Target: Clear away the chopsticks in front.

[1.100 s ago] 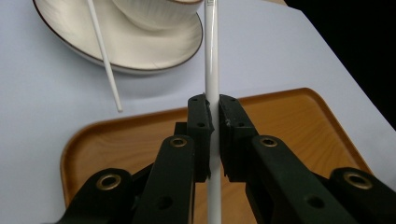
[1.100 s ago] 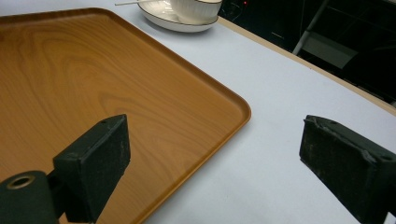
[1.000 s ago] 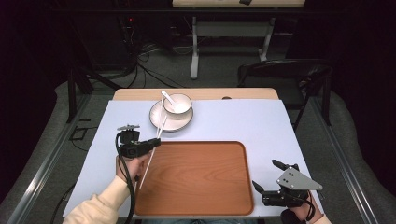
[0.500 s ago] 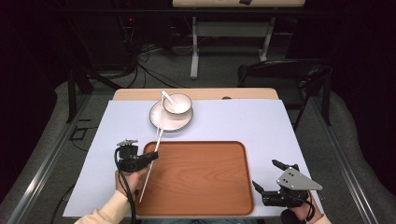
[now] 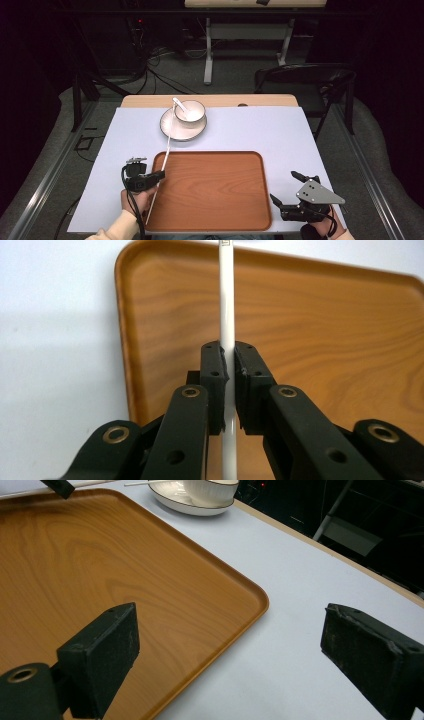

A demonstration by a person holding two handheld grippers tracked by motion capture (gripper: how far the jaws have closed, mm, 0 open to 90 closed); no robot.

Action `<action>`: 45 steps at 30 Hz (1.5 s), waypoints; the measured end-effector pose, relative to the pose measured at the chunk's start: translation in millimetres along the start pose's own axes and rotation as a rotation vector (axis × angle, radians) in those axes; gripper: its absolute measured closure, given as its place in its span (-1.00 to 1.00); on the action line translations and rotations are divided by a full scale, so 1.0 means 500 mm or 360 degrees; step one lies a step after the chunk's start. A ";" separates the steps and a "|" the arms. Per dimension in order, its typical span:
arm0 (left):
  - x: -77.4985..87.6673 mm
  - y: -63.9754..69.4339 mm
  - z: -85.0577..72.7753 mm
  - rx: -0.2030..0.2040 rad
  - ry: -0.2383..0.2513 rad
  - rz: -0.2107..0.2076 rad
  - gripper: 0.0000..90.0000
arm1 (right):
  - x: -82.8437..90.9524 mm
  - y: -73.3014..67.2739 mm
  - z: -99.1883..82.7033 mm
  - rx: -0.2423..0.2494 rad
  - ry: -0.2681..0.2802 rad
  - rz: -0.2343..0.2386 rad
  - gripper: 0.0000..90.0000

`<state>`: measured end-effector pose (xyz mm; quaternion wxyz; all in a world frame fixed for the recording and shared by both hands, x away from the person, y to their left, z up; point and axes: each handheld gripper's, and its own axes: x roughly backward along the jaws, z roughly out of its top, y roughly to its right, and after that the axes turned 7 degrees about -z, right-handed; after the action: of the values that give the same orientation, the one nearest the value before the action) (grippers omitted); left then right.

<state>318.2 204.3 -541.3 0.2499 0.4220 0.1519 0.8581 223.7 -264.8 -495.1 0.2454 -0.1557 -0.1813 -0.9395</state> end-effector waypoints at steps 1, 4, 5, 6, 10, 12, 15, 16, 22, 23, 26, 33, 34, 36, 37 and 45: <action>0.000 0.000 0.000 0.0000 0.0000 0.0000 0.86 | 0.000 0.000 0.000 0.0001 0.0001 0.0002 -0.82; 0.000 -0.001 -0.007 0.0001 -0.0025 0.0030 0.86 | 0.000 0.000 0.000 0.0001 0.0004 0.0003 -0.82; 0.000 -0.002 -0.007 0.0006 -0.0023 0.0035 0.86 | 0.000 0.000 0.000 0.0002 0.0004 0.0003 -0.82; 0.000 -0.004 -0.007 0.0004 -0.0027 0.0043 0.86 | -0.001 0.000 0.000 0.0004 0.0000 0.0008 -0.82; -0.002 -0.009 -0.006 -0.0005 -0.0047 0.0087 0.84 | -0.002 0.000 0.001 0.0003 -0.0005 0.0010 -0.82; -0.002 -0.011 -0.006 -0.0004 -0.0059 0.0093 0.83 | -0.002 0.000 0.001 0.0004 -0.0007 0.0013 -0.82; -0.007 -0.016 -0.006 -0.0008 -0.0098 0.0104 0.82 | -0.003 -0.001 0.001 0.0006 -0.0005 0.0014 -0.82; -0.007 -0.015 -0.005 -0.0011 -0.0104 0.0112 0.81 | -0.002 -0.001 0.001 0.0006 -0.0007 0.0013 -0.82; -0.008 -0.010 -0.004 -0.0084 -0.0122 0.0144 0.75 | -0.002 -0.001 0.001 0.0006 -0.0008 0.0013 -0.82; -0.008 -0.008 -0.004 -0.0093 -0.0126 0.0151 0.73 | -0.002 -0.001 0.001 0.0005 -0.0007 0.0011 -0.82; -0.009 -0.005 -0.003 -0.0129 -0.0138 0.0167 0.72 | -0.002 0.000 0.001 0.0003 -0.0005 0.0010 -0.82; -0.004 0.000 0.004 -0.0140 -0.0116 0.0176 0.27 | -0.002 0.000 0.001 0.0000 -0.0006 0.0008 -0.82; -0.003 0.001 0.006 -0.0133 -0.0110 0.0168 0.19 | -0.002 0.000 0.001 0.0001 -0.0008 0.0008 -0.82; -0.002 0.002 0.009 -0.0132 -0.0101 0.0165 0.05 | -0.003 0.000 0.001 0.0004 -0.0011 0.0008 -0.82; 0.000 0.005 0.014 -0.0139 -0.0098 0.0156 -0.04 | -0.003 0.000 0.001 0.0004 -0.0012 0.0008 -0.82; 0.008 0.007 0.045 -0.0260 -0.0107 0.0086 -0.42 | -0.004 -0.002 0.001 0.0002 -0.0011 0.0007 -0.82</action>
<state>332.9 205.0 -523.7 0.2653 0.4328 0.0615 0.8594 225.2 -263.1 -495.7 0.2469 -0.1592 -0.1825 -0.9383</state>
